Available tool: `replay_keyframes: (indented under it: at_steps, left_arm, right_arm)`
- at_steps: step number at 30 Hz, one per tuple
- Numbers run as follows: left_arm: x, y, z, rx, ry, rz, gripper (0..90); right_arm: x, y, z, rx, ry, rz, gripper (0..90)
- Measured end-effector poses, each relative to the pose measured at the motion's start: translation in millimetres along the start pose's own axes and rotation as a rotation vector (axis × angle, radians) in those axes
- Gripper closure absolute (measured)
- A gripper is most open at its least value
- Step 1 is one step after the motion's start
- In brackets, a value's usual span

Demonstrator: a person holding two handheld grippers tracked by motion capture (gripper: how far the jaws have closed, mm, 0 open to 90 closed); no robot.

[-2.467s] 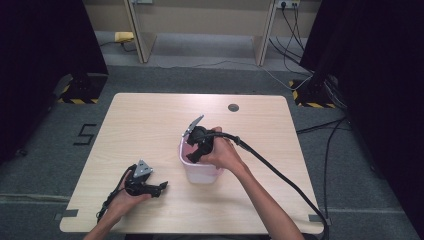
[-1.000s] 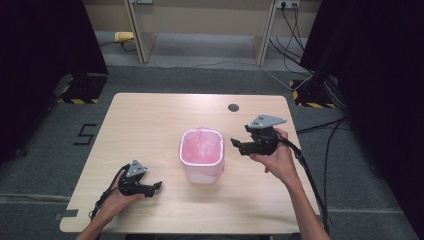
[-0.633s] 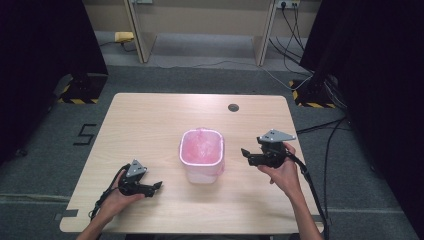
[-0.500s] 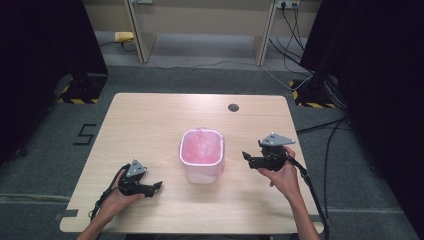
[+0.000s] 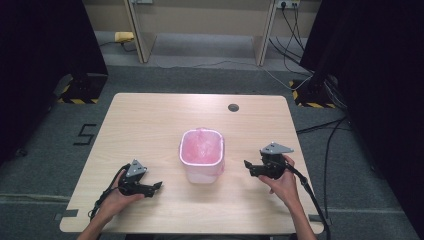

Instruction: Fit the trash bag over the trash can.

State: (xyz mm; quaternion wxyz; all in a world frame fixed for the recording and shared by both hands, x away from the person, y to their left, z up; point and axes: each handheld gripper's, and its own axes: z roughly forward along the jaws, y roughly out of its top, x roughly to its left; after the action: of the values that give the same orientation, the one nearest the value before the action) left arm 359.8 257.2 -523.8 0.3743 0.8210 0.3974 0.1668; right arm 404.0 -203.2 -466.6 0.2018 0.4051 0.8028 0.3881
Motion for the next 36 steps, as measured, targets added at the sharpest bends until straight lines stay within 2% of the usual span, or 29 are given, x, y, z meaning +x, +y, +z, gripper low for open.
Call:
replay_keyframes:
  at_steps: [2, 9, 18, 25, 31, 33, 36]
  left_arm:
    - [0.7, -0.2, -0.2, -0.001, 0.0, 0.0, 14.2]
    - [2.7, -0.6, -0.8, 0.0, -0.001, 0.002, 14.1]
    - [3.2, -0.8, -1.0, 0.0, 0.001, 0.003, 14.3]
    - [3.5, -1.0, -1.3, 0.001, 0.0, 0.003, 14.4]
    - [3.6, -1.2, -1.4, -0.001, 0.0, 0.002, 14.3]
    - [3.7, -1.3, -1.5, 0.0, 0.0, 0.003, 14.4]
    - [4.2, -1.3, -1.4, -0.001, -0.003, 0.005, 14.3]
  right_arm:
    - [0.9, -4.2, 3.3, 0.012, -0.01, 0.001, 24.1]
    - [8.0, -12.0, 5.0, 0.022, 0.004, -0.005, 24.0]
    - [14.3, -33.1, -3.8, 0.038, 0.022, 0.014, 21.8]
    - [12.1, -48.5, -8.2, 0.087, 0.027, 0.019, 20.2]
    - [13.8, -57.2, -8.1, 0.134, 0.03, -0.002, 18.9]
    - [15.3, -61.5, -6.2, 0.156, 0.024, -0.012, 14.7]
    - [16.7, -66.4, -6.3, 0.12, 0.018, -0.014, 14.4]
